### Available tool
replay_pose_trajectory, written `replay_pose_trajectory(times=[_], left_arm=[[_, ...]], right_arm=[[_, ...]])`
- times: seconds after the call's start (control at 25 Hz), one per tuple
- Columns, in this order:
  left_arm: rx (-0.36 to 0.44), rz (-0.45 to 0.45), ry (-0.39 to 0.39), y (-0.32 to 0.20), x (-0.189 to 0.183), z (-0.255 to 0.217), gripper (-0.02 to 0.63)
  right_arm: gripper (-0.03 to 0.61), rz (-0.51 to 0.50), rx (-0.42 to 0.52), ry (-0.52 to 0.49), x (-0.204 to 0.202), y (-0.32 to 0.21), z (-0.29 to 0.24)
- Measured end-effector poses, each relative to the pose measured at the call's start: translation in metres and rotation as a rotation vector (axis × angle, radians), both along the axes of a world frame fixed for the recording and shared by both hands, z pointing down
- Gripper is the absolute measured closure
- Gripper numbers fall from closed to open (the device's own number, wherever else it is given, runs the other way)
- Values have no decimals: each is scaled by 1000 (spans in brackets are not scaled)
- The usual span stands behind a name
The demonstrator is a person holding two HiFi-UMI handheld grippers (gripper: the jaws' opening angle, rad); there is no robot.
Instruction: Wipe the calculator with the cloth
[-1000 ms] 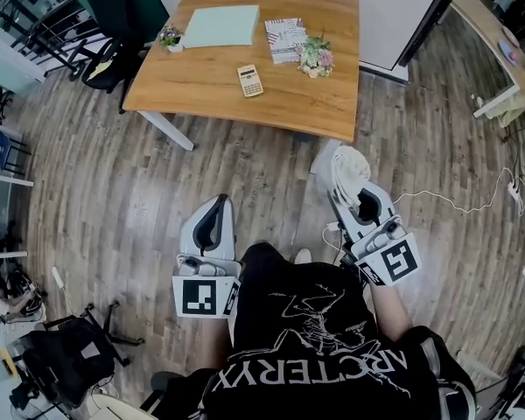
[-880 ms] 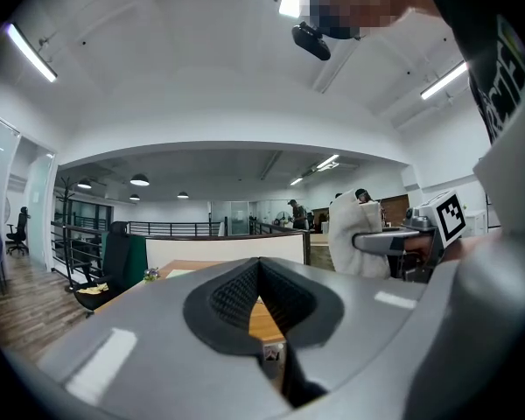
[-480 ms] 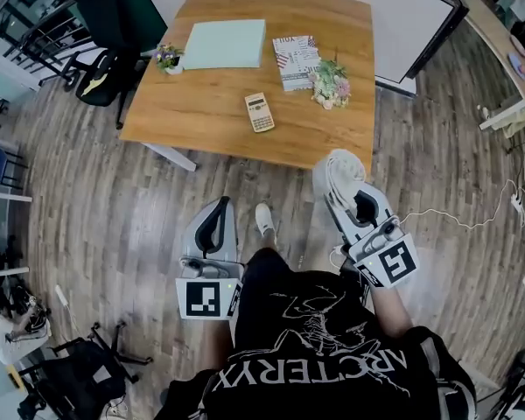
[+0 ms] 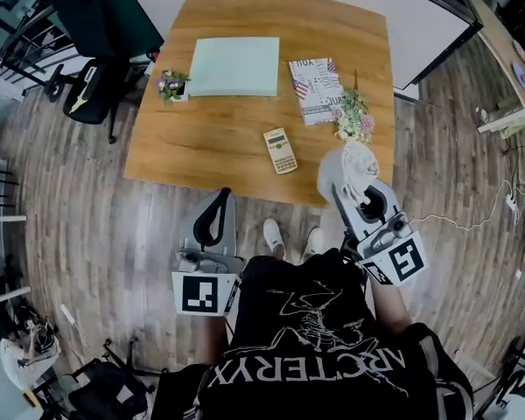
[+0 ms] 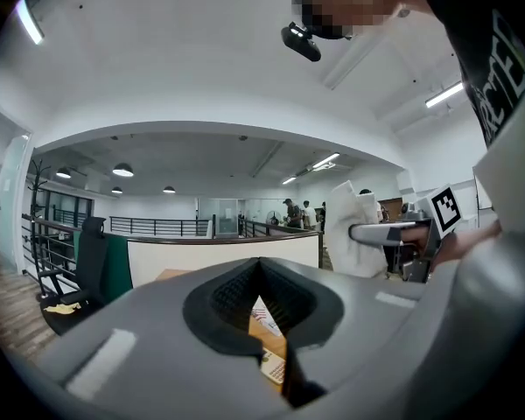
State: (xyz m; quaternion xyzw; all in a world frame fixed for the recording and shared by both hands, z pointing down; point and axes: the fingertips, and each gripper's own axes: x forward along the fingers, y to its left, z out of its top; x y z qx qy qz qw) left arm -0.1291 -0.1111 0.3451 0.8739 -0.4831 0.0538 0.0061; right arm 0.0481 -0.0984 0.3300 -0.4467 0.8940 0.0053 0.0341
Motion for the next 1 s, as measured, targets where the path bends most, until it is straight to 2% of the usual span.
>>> replay_pose_trajectory(times=[0.28, 0.36, 0.44, 0.52, 0.68, 0.76, 0.88, 1.0], left_arm=[[0, -46, 2, -35, 0, 2, 606], [-22, -56, -2, -38, 3, 4, 605], [7, -64, 5, -45, 5, -2, 605], [24, -77, 5, -47, 7, -5, 604], [-13, -108, -4, -39, 6, 0, 604], [-26, -135, -8, -36, 1, 3, 604], [-45, -199, -16, -25, -13, 9, 604], [-80, -258, -32, -10, -25, 13, 604]], right_arm=[[486, -33, 29, 21, 0, -45, -2], [486, -51, 19, 51, -1, -56, 3], [485, -78, -1, 120, -4, -73, 13], [485, -131, -46, 258, -11, -87, 37], [486, -267, -162, 595, -32, -119, 117], [486, -365, -177, 777, -49, -143, 171], [486, -514, -251, 1031, -74, -170, 266], [486, -613, -264, 1260, -87, -184, 340]])
